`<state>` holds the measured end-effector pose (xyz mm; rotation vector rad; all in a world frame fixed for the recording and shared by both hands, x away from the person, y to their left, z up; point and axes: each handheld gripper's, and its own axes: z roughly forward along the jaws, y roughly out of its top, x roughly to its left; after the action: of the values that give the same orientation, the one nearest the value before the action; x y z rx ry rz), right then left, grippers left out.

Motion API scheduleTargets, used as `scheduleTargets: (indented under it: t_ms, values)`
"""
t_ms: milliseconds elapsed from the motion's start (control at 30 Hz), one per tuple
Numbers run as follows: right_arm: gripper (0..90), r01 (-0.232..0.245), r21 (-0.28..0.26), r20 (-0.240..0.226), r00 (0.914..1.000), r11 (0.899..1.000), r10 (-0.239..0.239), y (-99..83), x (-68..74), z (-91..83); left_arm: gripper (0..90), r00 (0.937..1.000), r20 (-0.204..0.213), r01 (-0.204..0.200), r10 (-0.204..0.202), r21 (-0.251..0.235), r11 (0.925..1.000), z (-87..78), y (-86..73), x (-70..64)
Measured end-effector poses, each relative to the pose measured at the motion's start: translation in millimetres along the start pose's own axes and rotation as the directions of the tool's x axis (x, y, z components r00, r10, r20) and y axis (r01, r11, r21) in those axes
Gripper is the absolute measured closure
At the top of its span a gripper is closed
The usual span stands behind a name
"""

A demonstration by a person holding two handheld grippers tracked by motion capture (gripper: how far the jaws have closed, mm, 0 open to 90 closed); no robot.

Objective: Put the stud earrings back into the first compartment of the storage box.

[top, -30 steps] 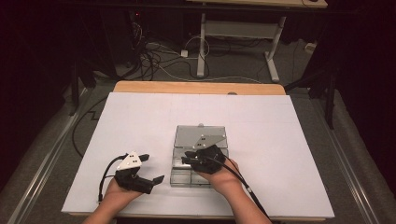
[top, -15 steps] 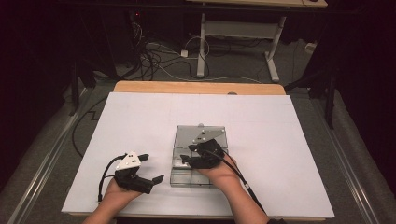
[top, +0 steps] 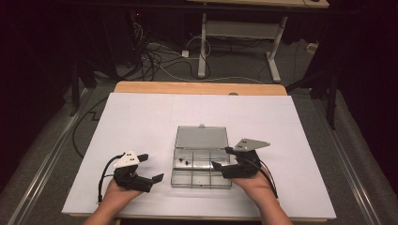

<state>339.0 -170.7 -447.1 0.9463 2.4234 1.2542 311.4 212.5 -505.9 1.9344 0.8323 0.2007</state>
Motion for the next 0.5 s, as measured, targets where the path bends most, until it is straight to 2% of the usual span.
scheduleTargets:
  t_ms: [100, 167, 267, 367, 500]
  values:
    - [14.0, -0.037, -0.022, 0.023, 0.999, 0.999, 0.037, -14.8, -9.6, -10.2, 0.0, 0.9995, -0.003, 0.031, -0.031, -0.018, 0.9994, -1.2, 1.3, 2.6]
    - [9.2, -0.057, -0.042, 0.039, 0.9976, 0.998, 0.058, -23.6, -15.3, -16.4, 0.0, 0.9982, 0.012, 0.058, -0.058, -0.03, 0.9979, -1.6, 2.9, 3.9]
    - [1.0, -0.088, -0.059, 0.064, 0.9938, 0.994, 0.091, -35.1, -23.6, -22.6, 0.0, 0.9986, -0.008, 0.052, -0.052, -0.041, 0.9978, -1.5, 6.9, 3.5]
    - [0.0, -0.103, -0.071, 0.082, 0.9907, 0.992, 0.108, -43.8, -31.8, -25.1, 0.0, 0.9979, -0.024, 0.059, -0.061, -0.052, 0.9969, 1.3, 11.5, 7.2]
    - [0.0, -0.104, -0.064, 0.111, 0.9876, 0.993, 0.11, -48.4, -37.9, -22.7, 0.0, 0.999, -0.02, 0.04, -0.041, -0.023, 0.9989, 10.3, 21.8, 11.2]
